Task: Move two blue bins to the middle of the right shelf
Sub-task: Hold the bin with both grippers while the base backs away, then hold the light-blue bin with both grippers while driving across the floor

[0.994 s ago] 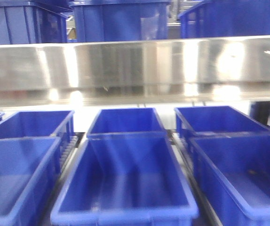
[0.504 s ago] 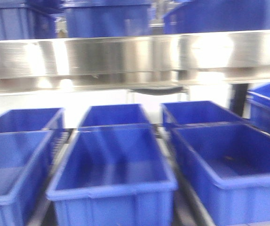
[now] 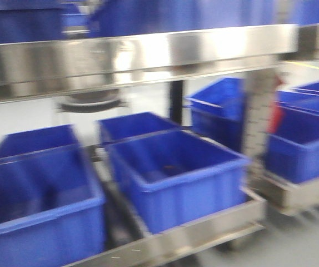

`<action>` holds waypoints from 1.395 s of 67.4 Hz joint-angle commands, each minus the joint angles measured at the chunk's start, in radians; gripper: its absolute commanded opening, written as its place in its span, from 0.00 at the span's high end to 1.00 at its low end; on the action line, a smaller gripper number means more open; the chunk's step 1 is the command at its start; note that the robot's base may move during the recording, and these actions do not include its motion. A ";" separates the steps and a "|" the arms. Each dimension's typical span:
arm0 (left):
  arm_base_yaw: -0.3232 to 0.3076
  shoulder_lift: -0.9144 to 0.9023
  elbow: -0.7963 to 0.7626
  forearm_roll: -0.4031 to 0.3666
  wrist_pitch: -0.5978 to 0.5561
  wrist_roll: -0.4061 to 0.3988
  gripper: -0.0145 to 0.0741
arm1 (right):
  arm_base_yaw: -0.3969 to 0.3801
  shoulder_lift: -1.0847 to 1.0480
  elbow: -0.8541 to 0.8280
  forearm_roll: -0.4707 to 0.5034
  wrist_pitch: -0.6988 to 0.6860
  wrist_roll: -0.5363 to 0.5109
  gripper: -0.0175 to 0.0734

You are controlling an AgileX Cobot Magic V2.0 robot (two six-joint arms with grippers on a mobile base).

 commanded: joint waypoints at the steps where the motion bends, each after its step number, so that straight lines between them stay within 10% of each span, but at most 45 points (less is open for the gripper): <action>1: -0.003 -0.014 -0.014 -0.022 -0.082 0.036 0.96 | -0.003 -0.023 -0.019 0.020 -0.090 -0.005 0.98; 94: -0.003 -0.014 -0.014 -0.022 -0.082 0.036 0.96 | -0.003 -0.023 -0.019 0.020 -0.090 -0.005 0.98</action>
